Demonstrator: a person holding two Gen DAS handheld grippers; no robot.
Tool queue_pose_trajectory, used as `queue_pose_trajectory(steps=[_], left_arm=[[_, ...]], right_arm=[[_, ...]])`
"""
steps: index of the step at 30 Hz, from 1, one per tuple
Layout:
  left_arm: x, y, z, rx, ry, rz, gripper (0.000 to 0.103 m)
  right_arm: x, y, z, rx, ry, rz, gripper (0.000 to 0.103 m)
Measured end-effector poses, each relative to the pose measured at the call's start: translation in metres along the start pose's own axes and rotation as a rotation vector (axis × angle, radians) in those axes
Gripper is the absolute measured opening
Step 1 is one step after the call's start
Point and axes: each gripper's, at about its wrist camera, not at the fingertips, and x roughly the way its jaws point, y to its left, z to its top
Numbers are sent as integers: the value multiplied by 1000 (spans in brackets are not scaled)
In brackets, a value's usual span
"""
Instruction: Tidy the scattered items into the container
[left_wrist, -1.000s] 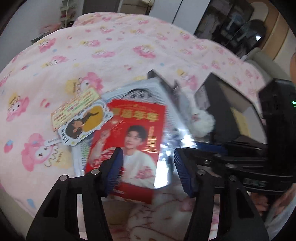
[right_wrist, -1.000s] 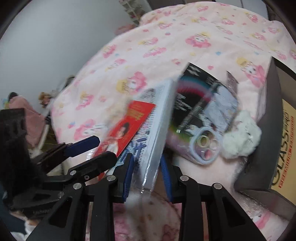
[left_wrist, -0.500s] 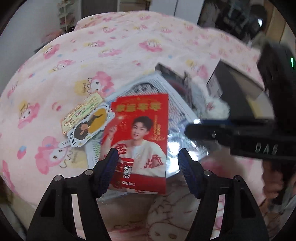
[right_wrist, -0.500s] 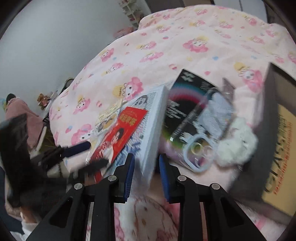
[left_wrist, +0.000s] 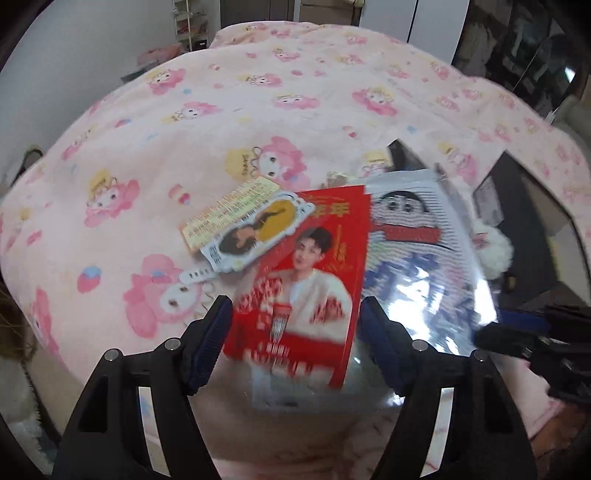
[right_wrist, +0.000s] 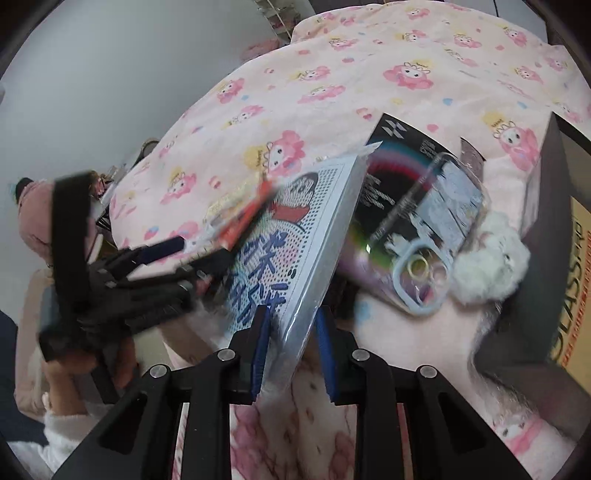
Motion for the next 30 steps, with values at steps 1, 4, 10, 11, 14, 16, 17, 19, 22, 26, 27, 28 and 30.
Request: queue_pose_trajectory(steps=[1, 4, 10, 11, 14, 16, 17, 19, 22, 26, 27, 28, 30], left_arm=[[-3, 3, -4, -24, 6, -27, 72], [-5, 20, -13, -114, 39, -58, 72], [26, 48, -31, -307, 151, -259, 67], [25, 48, -31, -318, 147, -271, 67], [19, 42, -28, -341, 151, -333, 67], [15, 31, -26, -324, 167, -380, 67], [13, 24, -25, -309, 175, -401, 67], [11, 6, -23, -260, 198, -428, 67], [3, -14, -14, -180, 171, -396, 67], [18, -20, 8, -168, 193, -398, 70], [25, -22, 14, -173, 197, -397, 71], [32, -24, 18, -178, 205, -393, 71], [40, -28, 25, -183, 218, -386, 71]], right_arm=[[0, -2, 1, 11, 0, 8, 22], [3, -5, 12, 4, -20, -1, 24], [34, -13, 29, 49, 33, 85, 31], [29, -9, 28, 35, 12, 76, 30], [8, 1, 21, 14, -27, 47, 29], [-12, 2, 14, 13, -59, 45, 29], [-23, 3, 10, 9, -73, 37, 28], [-43, 3, -3, 13, -94, 9, 28], [-66, -7, -26, 51, -97, 17, 28], [-60, -24, -38, 129, -65, 55, 31], [-57, -26, -38, 139, -64, 58, 31], [-55, -28, -36, 145, -68, 63, 31], [-50, -28, -32, 144, -71, 42, 31]])
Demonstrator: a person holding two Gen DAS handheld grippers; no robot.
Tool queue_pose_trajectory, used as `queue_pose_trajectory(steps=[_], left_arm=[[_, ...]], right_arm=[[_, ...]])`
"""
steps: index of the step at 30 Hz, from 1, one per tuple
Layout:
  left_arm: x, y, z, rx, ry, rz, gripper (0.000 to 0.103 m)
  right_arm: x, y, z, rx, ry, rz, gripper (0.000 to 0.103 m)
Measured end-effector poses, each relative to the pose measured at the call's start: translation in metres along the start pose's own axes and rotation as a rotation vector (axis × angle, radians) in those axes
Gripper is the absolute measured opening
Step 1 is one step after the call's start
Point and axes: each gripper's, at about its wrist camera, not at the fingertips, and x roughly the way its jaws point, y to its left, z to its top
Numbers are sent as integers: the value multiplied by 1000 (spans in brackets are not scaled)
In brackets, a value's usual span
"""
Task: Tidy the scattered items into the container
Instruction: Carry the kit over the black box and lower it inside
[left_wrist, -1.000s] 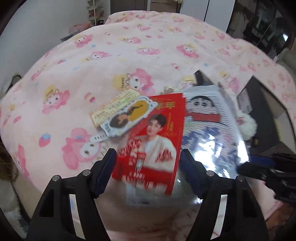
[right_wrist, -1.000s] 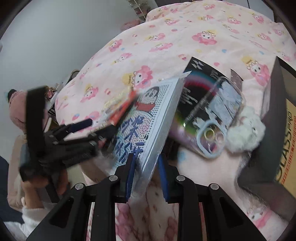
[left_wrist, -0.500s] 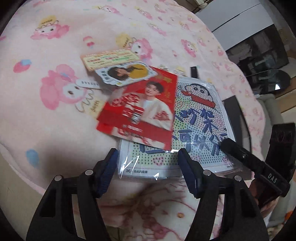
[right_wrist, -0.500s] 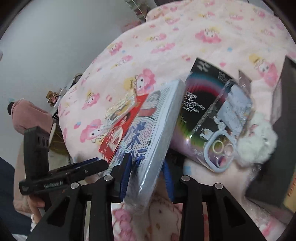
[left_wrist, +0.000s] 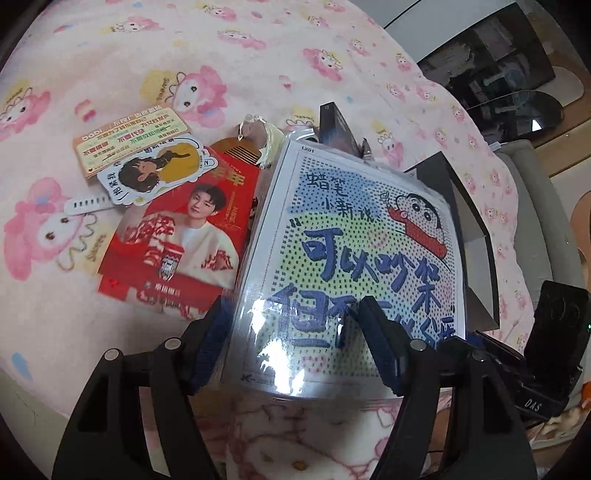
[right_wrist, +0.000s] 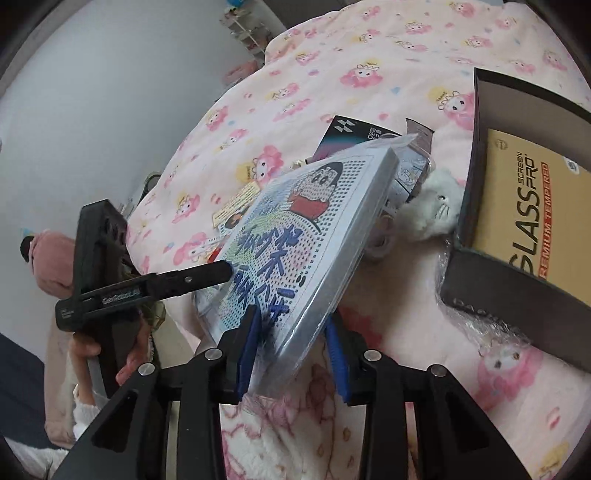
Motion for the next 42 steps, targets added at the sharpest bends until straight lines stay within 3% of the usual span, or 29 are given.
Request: queue_pose_trajectory(steps=[3, 7, 13, 17, 22, 27, 32, 38, 42], left_arm=[[-14, 2, -12, 32, -21, 13, 68], [-31, -18, -26, 59, -35, -48, 67], [-57, -91, -29, 189, -101, -98, 65], [-40, -147, -28, 277, -89, -137, 65], [18, -213, -22, 334, -4, -190, 65], [89, -258, -10, 355, 95, -171, 64], [135, -272, 2, 347, 159, -84, 64], [165, -281, 2, 389, 217, 30, 66], [172, -281, 4, 365, 256, 28, 67]], right_arm=[[0, 1, 3, -7, -12, -33, 31], [-30, 2, 4, -13, -79, -17, 31], [-101, -2, -8, -36, -200, -29, 31], [-150, -24, -24, -11, -290, -65, 31], [-191, -79, -40, 47, -351, -141, 31], [-205, -154, -36, 119, -334, -158, 32], [-194, -213, -25, 178, -281, -119, 32], [-161, -234, -20, 190, -178, -144, 34], [-158, -233, -20, 190, -176, -173, 34]])
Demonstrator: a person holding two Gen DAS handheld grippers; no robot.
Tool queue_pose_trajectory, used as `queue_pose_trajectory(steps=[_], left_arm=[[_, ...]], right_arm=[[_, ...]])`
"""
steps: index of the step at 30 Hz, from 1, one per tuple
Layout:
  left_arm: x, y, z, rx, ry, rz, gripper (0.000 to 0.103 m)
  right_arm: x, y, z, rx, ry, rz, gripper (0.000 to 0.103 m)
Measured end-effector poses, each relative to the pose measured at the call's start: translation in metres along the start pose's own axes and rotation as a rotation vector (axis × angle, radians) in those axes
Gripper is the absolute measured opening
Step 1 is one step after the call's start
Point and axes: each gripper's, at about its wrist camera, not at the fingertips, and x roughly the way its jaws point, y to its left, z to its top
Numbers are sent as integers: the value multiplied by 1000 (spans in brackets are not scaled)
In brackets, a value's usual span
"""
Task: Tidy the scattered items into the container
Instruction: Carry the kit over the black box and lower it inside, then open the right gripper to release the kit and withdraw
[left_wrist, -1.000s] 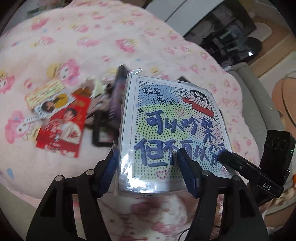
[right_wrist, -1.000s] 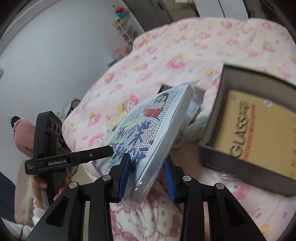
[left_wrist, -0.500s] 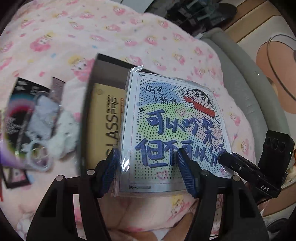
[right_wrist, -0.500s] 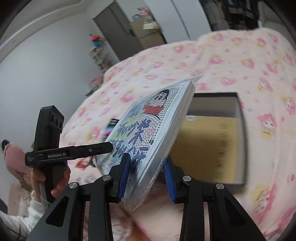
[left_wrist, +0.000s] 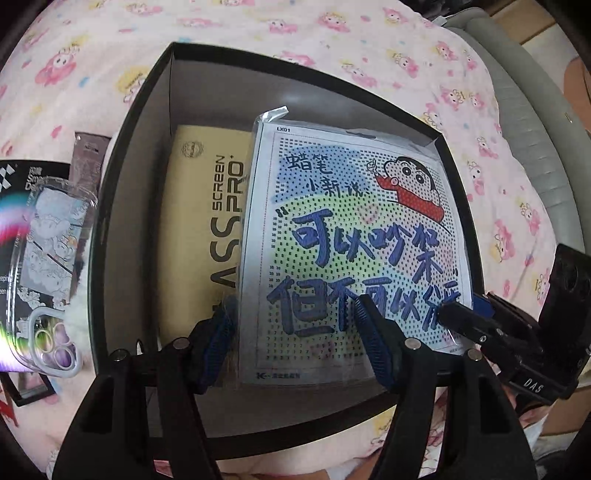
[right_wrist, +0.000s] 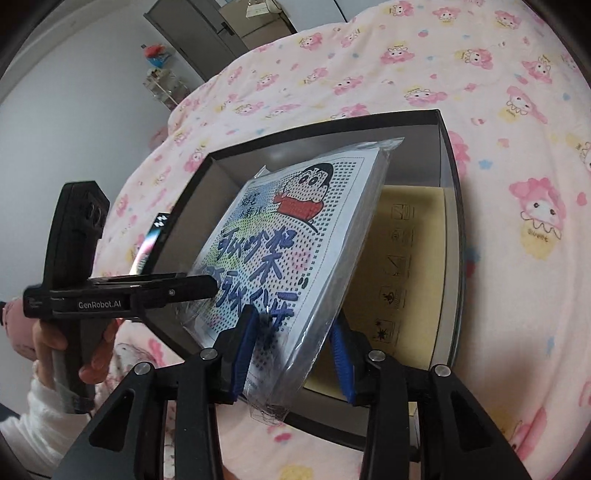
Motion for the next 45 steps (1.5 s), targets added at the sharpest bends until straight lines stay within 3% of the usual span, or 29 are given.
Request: queue_pose_trajectory(steps=[3, 10, 14, 19, 24, 26, 27, 32, 34, 37, 40, 43, 45], left_arm=[[2, 1, 2, -17, 18, -24, 63], [9, 1, 6, 8, 20, 3, 61], [14, 3, 20, -32, -4, 7, 61], [35, 8, 27, -75, 14, 89, 61], [49, -11, 28, -36, 59, 51, 63], [52, -21, 26, -22, 93, -29, 63], [52, -26, 25, -16, 83, -34, 62], [49, -25, 27, -61, 17, 59, 47], [56, -32, 25, -54, 41, 71, 46], [57, -50, 20, 23, 31, 150, 47], [49, -44, 18, -15, 24, 106, 47], [43, -35, 14, -69, 14, 84, 47], [51, -42, 9, -49, 68, 90, 48]], right_arm=[[-1, 2, 0, 6, -2, -18, 35], [-3, 5, 6, -20, -25, -95, 37], [-15, 10, 17, -48, -100, -149, 37], [1, 15, 36, -86, -115, -233, 37], [-6, 2, 26, -44, -154, -213, 37], [-17, -4, 22, -33, -188, -236, 36], [-24, -9, 21, -24, -209, -250, 36], [-30, -26, 20, 2, -217, -288, 36], [-25, -29, 18, 10, -193, -273, 36], [-22, -29, 15, -1, -184, -268, 37], [-18, -30, 12, -8, -170, -297, 36], [-20, -30, 10, -34, -180, -383, 36], [-23, -31, 10, -42, -198, -415, 36]])
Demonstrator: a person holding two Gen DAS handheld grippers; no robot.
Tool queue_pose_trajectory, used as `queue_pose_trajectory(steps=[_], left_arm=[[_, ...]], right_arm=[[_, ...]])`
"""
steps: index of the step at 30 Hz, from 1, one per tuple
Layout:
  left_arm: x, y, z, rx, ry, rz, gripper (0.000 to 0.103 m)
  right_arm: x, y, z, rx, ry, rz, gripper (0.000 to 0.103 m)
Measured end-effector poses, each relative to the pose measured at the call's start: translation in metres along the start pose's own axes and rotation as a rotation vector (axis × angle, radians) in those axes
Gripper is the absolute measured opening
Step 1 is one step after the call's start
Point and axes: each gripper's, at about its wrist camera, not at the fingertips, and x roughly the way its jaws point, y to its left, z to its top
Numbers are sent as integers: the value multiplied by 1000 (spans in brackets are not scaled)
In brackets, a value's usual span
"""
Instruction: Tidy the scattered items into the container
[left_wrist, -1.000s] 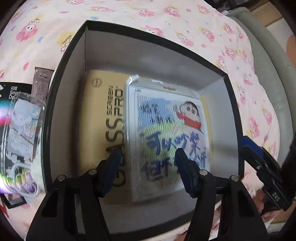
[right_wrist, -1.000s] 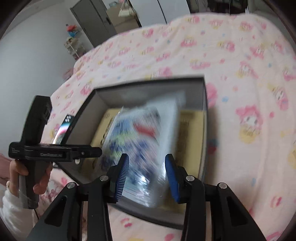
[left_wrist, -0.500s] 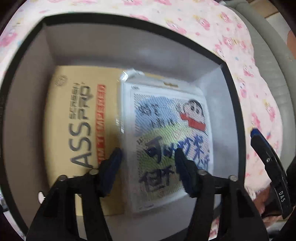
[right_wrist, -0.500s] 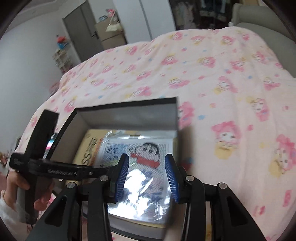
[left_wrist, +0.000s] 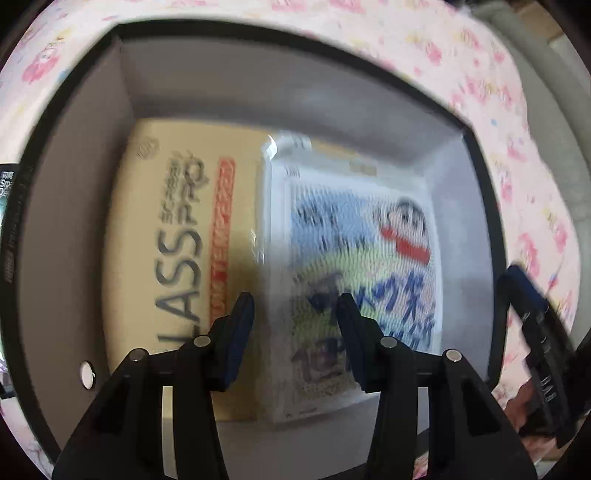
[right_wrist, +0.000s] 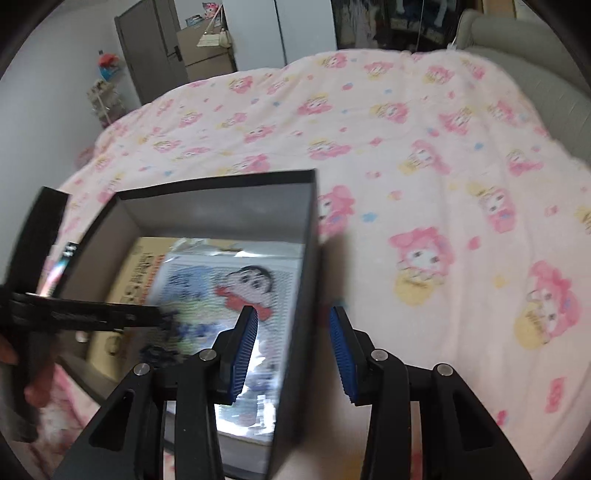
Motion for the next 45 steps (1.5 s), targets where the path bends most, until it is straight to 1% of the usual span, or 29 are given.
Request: queue_pose_trajectory(steps=[2, 3, 5, 6, 8, 9, 11, 12, 13, 14, 15, 17, 19, 20, 21, 24, 25, 26, 29, 31, 34, 36, 40, 43, 45], left_arm=[[1, -10, -4, 41, -6, 40, 48], [-2, -12, -5, 43, -20, 41, 48], [-11, -8, -8, 12, -59, 13, 48], [-18, -7, -12, 5, -93, 2, 48], [-28, -10, -21, 23, -146, -15, 48], [-30, -13, -26, 35, -151, -30, 48], [-25, -17, -27, 37, -129, -38, 48], [-21, -18, -29, 30, -109, -31, 48], [-18, -14, -22, 26, -92, -40, 48], [-15, -15, -22, 22, -83, -54, 48], [-13, -23, -18, 20, -90, -59, 48], [-25, -30, -22, 48, -136, -76, 48], [-46, -39, -29, 79, -196, -96, 48], [-60, -36, -40, 96, -225, -110, 48], [-71, -41, -45, 109, -254, -116, 48], [-100, -48, -64, 156, -334, -117, 50], [-112, -42, -65, 173, -353, -113, 50], [-112, -58, -64, 189, -371, -108, 51], [-135, -62, -85, 233, -411, -95, 54], [-152, -62, -107, 248, -429, -104, 54], [-168, -65, -129, 272, -457, -124, 54], [-181, -61, -143, 286, -465, -133, 54], [-195, -52, -164, 294, -477, -129, 54], [-201, -37, -173, 280, -480, -124, 54], [-205, -24, -179, 254, -485, -121, 54]], right_arm=[[1, -2, 1, 11, 0, 19, 36], [2, -3, 1, 15, 3, 32, 36], [2, -3, 1, 23, -1, 52, 36], [-1, -4, 1, 29, -13, 57, 36], [-11, -2, 2, 31, -56, 65, 36], [-16, 1, 3, 25, -75, 68, 36], [-21, 10, 4, 2, -93, 88, 36], [-20, 15, 4, -9, -88, 100, 36], [-19, 19, 4, -17, -81, 111, 36], [-16, 24, 2, -26, -70, 124, 36], [-14, 28, 1, -32, -59, 129, 36], [-11, 32, -2, -34, -41, 126, 36], [-12, 33, -2, -20, -33, 119, 37], [-15, 33, -2, -12, -33, 112, 37], [-20, 34, -2, -5, -38, 111, 37], [-42, 38, -6, 22, -65, 126, 37], [-50, 40, -7, 26, -71, 133, 37], [-58, 42, -9, 28, -79, 140, 37], [-87, 50, -16, 22, -106, 147, 37], [-102, 54, -18, 18, -125, 133, 37], [-125, 57, -27, 33, -142, 139, 37], [-138, 60, -36, 42, -155, 143, 37], [-151, 70, -47, 50, -155, 166, 37], [-156, 85, -54, 18, -152, 176, 37], [-158, 99, -57, -10, -145, 192, 37]])
